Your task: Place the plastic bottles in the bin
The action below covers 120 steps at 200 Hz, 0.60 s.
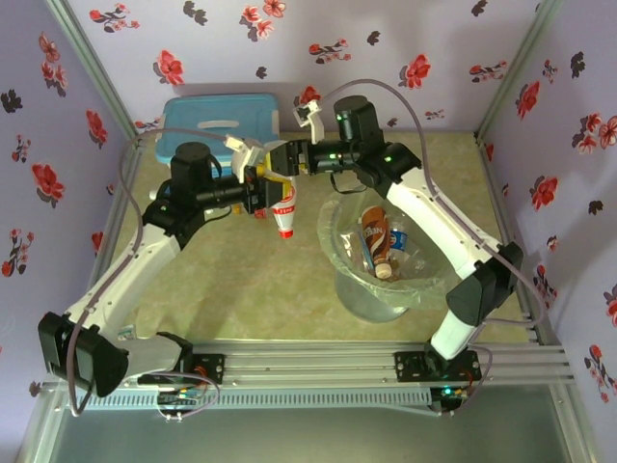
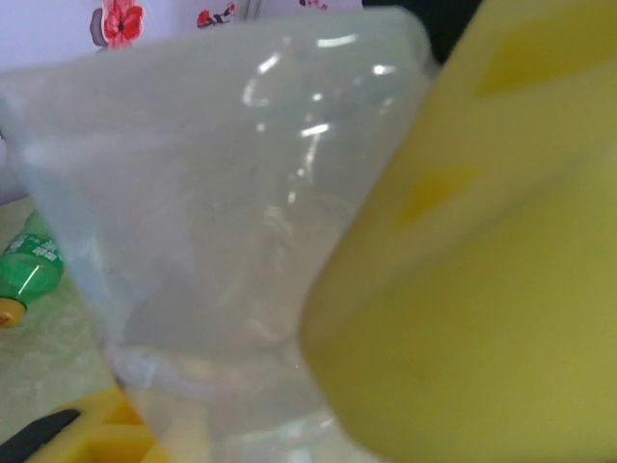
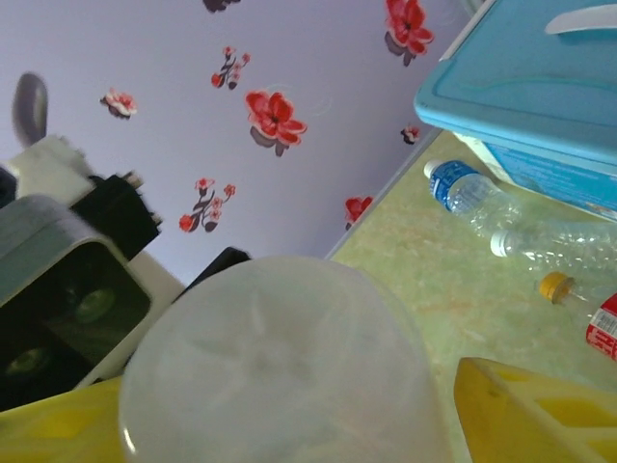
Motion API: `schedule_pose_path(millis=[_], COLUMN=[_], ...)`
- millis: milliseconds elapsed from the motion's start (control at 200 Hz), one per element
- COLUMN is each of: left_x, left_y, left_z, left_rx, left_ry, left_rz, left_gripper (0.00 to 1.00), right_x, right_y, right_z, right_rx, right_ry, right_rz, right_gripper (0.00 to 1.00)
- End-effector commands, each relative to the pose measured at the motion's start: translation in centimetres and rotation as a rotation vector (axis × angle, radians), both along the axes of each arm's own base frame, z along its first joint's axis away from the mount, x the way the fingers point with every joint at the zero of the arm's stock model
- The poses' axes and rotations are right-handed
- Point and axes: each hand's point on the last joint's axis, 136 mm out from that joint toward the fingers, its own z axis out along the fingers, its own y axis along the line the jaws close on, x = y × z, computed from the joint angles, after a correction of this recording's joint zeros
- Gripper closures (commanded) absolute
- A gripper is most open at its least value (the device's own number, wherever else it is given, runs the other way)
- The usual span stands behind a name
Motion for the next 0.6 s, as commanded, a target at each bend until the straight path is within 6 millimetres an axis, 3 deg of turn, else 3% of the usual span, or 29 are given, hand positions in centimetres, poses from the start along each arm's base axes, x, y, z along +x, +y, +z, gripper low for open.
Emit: schedule_pose_path(millis=[0, 110, 180, 230, 325, 430, 595], left_x=[-0.4, -0.6, -0.9, -1.3, -2.2, -2.1, -0.9], left_y=[-0.9, -0.7, -0.6, -0.3, 0.5, 1.6, 1.6], left_z=[2.0, 2.5, 3.1, 3.9, 5.4, 5.9, 4.2], left_rx=[-0.045, -0.067, -0.091, -0.124, -0.186, -0.216, -0.18], left_ry=[-0.038, -0.047, -0.06, -0.078, -0.093, -0.065, 0.018], left_rz=[-0.045, -0.039, -0.037, -0.032, -0.002, 0.083, 0.187], left_gripper=[0.54, 0.36, 0.11, 0.01, 0.0, 0.0, 0.02], right_x=[-0.3, 0.0, 0.4, 0.9, 2.4, 3.6, 3.4], right_y=[0.3, -0.4, -0.9, -1.5, -3.9, -8.1, -16.6], right_z=[1.4, 2.2, 3.1, 3.9, 6.6, 10.4, 14.9], right_rx=[0.028, 0.028, 0.029, 0.025, 0.037, 0.068, 0.052], right_ry=[-0.04, -0.082, -0.119, -0.156, -0.245, -0.329, -0.455], right_rz=[0.017, -0.013, -0.042, -0.076, -0.183, -0.318, -0.555], right_gripper=[0.4, 0.51, 0.53, 0.54, 0.56, 0.58, 0.6])
